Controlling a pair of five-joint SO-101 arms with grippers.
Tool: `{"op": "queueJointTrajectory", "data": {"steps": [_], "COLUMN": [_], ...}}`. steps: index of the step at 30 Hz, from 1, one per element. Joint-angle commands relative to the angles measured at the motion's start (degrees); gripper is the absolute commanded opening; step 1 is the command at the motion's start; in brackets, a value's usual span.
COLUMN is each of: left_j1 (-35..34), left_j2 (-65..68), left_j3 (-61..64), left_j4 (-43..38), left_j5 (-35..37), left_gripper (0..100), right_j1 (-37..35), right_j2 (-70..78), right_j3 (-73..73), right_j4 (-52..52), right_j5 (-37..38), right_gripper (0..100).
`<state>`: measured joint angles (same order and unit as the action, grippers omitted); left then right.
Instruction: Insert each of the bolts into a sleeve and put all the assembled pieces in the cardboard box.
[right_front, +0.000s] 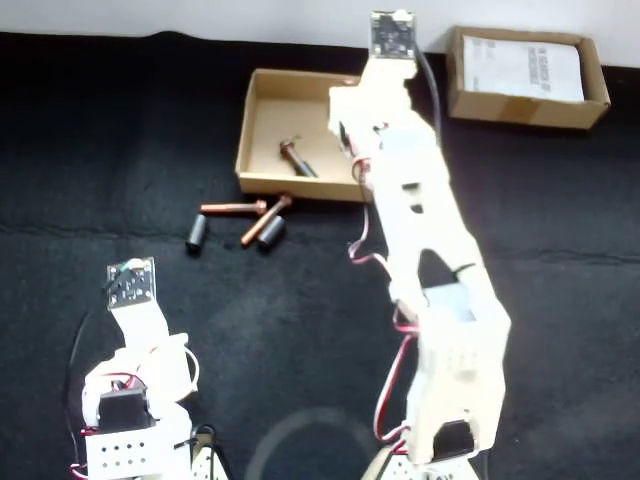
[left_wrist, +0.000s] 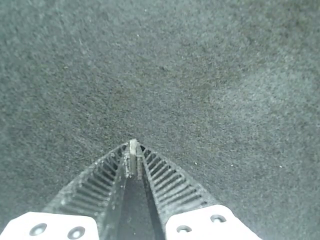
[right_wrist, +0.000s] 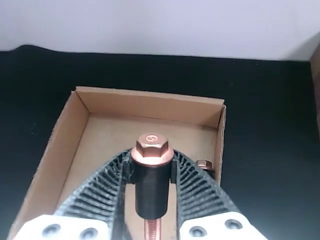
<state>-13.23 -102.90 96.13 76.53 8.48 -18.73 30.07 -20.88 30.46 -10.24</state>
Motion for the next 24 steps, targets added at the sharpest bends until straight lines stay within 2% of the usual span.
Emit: {"op": "queueJointTrajectory", "data": {"steps": [1, 4, 10, 17, 20, 24], "left_j1": [-0.5, -0.5, -0.5, -0.5, -0.5, -0.5], "left_j2": [-0.5, -0.5, -0.5, -0.5, -0.5, -0.5], "left_j3": [1.0, 1.0, 1.0, 1.0, 1.0, 1.0], "left_j4": [0.3, 0.3, 0.3, 0.3, 0.3, 0.3], "left_j5": [0.4, 0.4, 0.4, 0.4, 0.4, 0.4], "left_gripper": [1, 1, 1, 1, 1, 1], "right_j1": [0.9, 1.3, 0.7, 0.6, -1.2, -4.1], "right_j2": [3.7, 8.3, 16.1, 21.9, 22.5, 22.4], "right_j3": [-8.4, -13.0, -23.9, -35.9, -39.7, -42.2], "right_j4": [0.0, 1.4, 17.6, 30.9, 36.9, 43.5], "right_j5": [-5.5, -9.0, -9.1, -7.6, -3.6, -2.9], "right_gripper": [0.6, 0.6, 0.6, 1.6, 10.1, 24.8]}}
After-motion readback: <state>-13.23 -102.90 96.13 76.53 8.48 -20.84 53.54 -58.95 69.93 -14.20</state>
